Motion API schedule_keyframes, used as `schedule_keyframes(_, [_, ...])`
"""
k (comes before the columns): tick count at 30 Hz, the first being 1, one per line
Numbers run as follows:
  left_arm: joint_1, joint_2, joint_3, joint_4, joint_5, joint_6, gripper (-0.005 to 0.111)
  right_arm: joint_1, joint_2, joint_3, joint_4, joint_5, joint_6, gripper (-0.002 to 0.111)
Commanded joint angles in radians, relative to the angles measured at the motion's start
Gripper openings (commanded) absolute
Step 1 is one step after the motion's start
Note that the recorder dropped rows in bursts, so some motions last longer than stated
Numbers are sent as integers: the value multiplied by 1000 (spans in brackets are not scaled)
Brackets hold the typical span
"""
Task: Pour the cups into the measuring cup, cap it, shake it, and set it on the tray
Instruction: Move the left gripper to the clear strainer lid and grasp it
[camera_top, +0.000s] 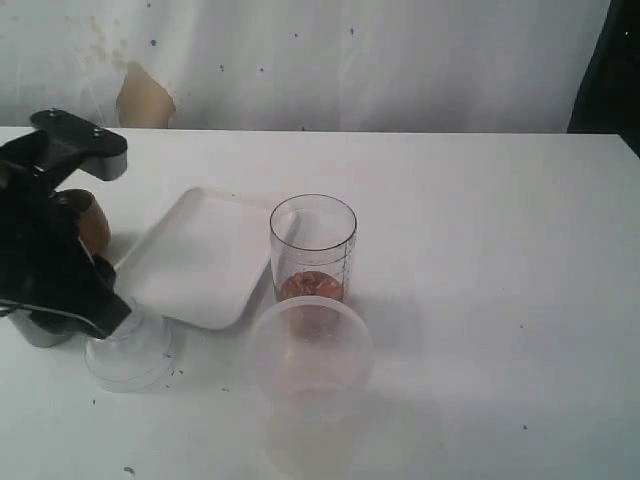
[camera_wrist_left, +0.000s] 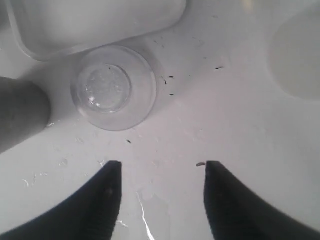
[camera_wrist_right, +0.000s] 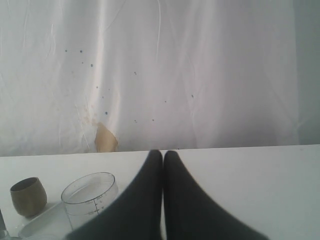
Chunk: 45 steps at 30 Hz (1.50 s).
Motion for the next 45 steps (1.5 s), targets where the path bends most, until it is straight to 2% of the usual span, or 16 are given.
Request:
schedule_keyframes(1, [-23,77,-41,59,-30,-66,64,-6,-6,2,-9,-9,4,0])
schedule_keyframes(3, [-23,117,-59,87,-30,-102,74,-6,-6,2,-9,-9,4,0])
schedule_keyframes(6, [-23,171,-78,131,-31,-141,79,-6,-6,2,-9,-9,4,0])
schedule_keyframes(17, [-23,276,-86,132,-175,-177,79,-6,-6,2,-9,-9,4,0])
schedule_keyframes(19, [-23,289,-86,132,-180,-182,79,-6,-6,2,-9,-9,4,0])
schedule_keyframes(29, [73,325,-79,121,-212,-214,79,-6,-6,2,-9,-9,4,0])
schedule_keyframes(36, [76,325,-79,88,-214,-196,74,-6,-6,2,-9,-9,4,0])
schedule_keyframes(45, [76,361,-79,79,-195,-196,73,-6,-6,2,-9,-9,6,0])
